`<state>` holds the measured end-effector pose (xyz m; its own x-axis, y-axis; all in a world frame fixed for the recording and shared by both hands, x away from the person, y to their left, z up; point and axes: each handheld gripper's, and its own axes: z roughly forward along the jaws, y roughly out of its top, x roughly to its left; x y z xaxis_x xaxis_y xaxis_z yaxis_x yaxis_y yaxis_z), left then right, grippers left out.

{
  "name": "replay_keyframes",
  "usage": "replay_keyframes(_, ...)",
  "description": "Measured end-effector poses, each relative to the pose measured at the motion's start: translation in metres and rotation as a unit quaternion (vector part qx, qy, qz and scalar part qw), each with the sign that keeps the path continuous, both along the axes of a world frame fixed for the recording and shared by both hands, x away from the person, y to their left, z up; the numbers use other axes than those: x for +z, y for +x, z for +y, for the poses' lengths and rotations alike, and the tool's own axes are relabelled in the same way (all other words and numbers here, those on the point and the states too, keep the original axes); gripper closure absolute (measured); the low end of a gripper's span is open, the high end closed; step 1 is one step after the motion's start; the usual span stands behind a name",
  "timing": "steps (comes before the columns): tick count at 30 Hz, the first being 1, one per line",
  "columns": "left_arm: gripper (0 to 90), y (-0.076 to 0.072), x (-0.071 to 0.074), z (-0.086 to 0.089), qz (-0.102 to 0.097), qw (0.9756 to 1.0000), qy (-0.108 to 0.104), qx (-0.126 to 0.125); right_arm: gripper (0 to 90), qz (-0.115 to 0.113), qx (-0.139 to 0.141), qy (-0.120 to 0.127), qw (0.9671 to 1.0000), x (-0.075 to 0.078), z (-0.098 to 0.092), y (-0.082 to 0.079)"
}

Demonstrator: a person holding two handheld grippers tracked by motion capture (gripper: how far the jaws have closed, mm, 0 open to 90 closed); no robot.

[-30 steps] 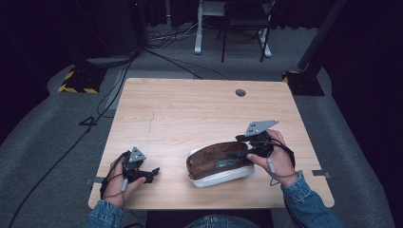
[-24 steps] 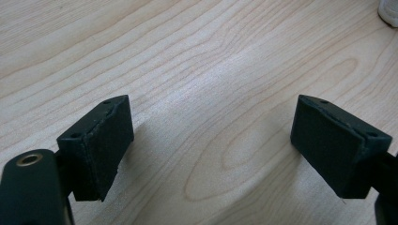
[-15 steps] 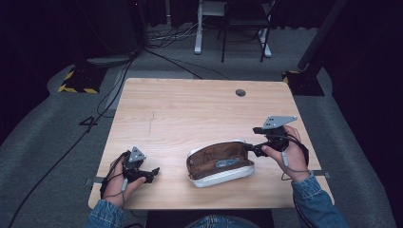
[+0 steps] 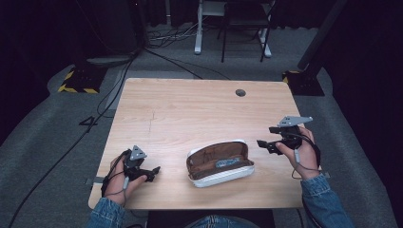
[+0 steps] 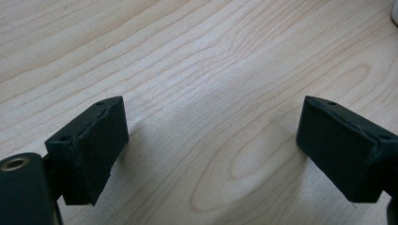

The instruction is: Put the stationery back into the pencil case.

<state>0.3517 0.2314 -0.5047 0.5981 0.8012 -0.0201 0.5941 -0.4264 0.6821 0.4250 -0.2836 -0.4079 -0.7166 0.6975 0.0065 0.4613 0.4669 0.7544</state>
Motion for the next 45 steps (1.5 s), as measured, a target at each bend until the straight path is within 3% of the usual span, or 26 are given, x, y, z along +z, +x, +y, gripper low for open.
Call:
replay_keyframes(19, 7.3, 0.003, 0.000, -0.001, 0.000, 1.0000, 0.003, -0.001, 18.7, 0.006, -0.059, -0.006, 0.9982, -0.047, -0.040, 0.000)
replay_keyframes(28, 7.3, 0.003, 0.000, -0.001, 0.000, 1.0000, 0.003, -0.001, 18.5, 0.001, -0.081, -0.006, 0.9967, -0.067, -0.042, -0.001)
replay_keyframes(45, 6.8, 0.003, 0.000, -0.001, 0.002, 1.0000, 0.002, 0.000, 18.3, -0.004, -0.103, 0.005, 0.9947, -0.089, -0.041, 0.003)
